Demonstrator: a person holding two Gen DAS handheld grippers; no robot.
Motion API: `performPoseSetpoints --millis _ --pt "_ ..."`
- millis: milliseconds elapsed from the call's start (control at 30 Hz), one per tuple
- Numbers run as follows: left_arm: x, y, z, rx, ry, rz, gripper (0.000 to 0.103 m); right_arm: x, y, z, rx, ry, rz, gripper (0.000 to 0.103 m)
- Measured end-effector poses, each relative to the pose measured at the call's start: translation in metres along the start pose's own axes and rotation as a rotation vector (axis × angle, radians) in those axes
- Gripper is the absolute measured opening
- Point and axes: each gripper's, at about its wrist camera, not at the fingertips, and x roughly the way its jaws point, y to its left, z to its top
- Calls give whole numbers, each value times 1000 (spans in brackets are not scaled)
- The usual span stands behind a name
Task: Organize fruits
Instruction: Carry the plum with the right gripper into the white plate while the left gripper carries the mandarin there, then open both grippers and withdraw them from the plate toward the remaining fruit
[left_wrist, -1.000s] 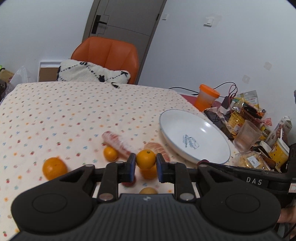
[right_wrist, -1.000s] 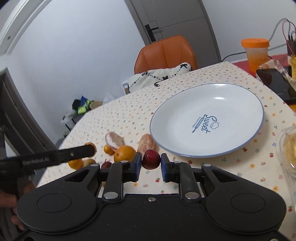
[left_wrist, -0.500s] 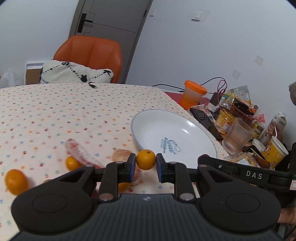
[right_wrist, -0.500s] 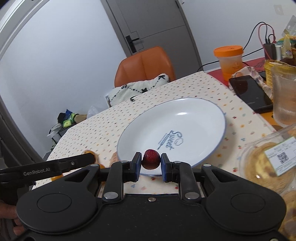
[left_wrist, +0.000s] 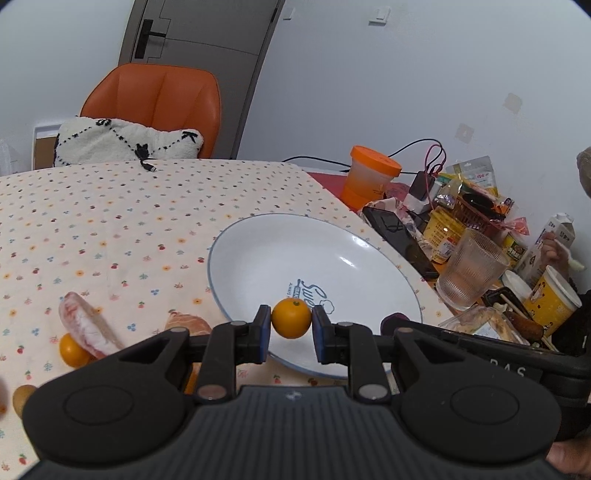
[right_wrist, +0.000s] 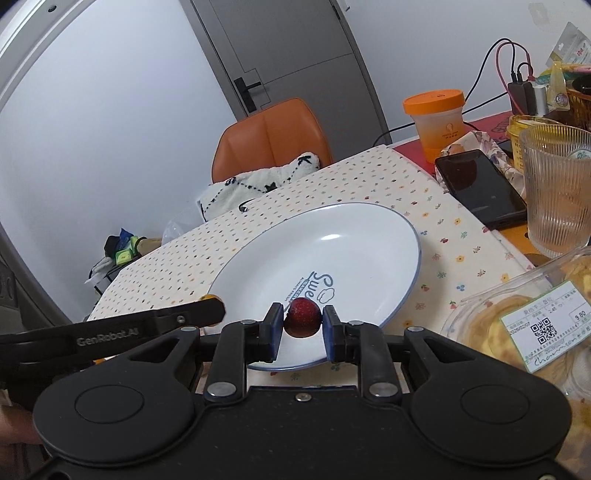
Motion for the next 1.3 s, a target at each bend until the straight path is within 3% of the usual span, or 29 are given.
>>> performPoseSetpoints --millis 300,500,633,733,833,867,1000,1067,1300 --pt "-9 5 -1 -15 -3 51 34 -2 5 -1 -2 -3 3 32" --pt "-23 11 -2 -22 -22 74 47 -6 15 -2 -12 -13 1 43" --pt "-35 17 -2 -26 -36 91 53 -11 23 -1 -25 -27 4 55" --pt "-46 22 -3 -36 -53 108 66 -14 30 -2 -36 -31 8 62" --pt "-57 27 -5 -40 -77 139 78 -14 36 -4 -41 -32 9 77" --pt "-61 30 -6 -42 -83 148 79 -15 39 -5 -46 -35 4 84" --pt "-72 39 -9 -59 -91 168 82 -16 45 -5 -56 -41 4 92" --pt "-76 43 -10 -65 -92 180 84 -17 47 -6 -48 -41 3 103" --pt "-93 60 -19 -79 -107 240 90 -17 59 -13 -65 -48 -16 103"
